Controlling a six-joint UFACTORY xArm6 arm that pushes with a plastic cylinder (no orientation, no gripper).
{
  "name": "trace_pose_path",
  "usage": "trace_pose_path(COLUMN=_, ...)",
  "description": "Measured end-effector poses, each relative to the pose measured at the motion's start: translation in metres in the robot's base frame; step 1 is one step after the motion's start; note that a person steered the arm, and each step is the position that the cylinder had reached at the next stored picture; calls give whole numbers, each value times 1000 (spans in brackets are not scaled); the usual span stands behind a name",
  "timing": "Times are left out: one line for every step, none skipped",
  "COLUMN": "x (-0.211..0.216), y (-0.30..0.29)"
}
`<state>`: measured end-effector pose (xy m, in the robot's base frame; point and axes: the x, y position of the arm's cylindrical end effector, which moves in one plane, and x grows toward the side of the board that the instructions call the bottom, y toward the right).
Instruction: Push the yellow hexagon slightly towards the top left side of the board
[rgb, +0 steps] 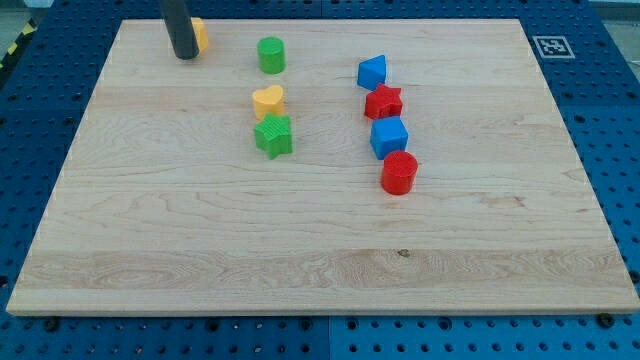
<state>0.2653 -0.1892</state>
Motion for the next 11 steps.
trace_pose_path(x=6, y=17)
trace_pose_path(x=11, y=47)
trace_pose_path(x=11, y=67)
trace_pose_path(x=11, y=65)
trace_pose_path(x=7, y=54)
trace_pose_path(x=-13, y=47)
trace_pose_path(x=-18, y=40)
trace_pose_path(x=-21, y=38)
trace_pose_path(x=-38, y=26)
trace_pose_path(x=-49, y=24)
trace_pose_path(x=-49, y=24)
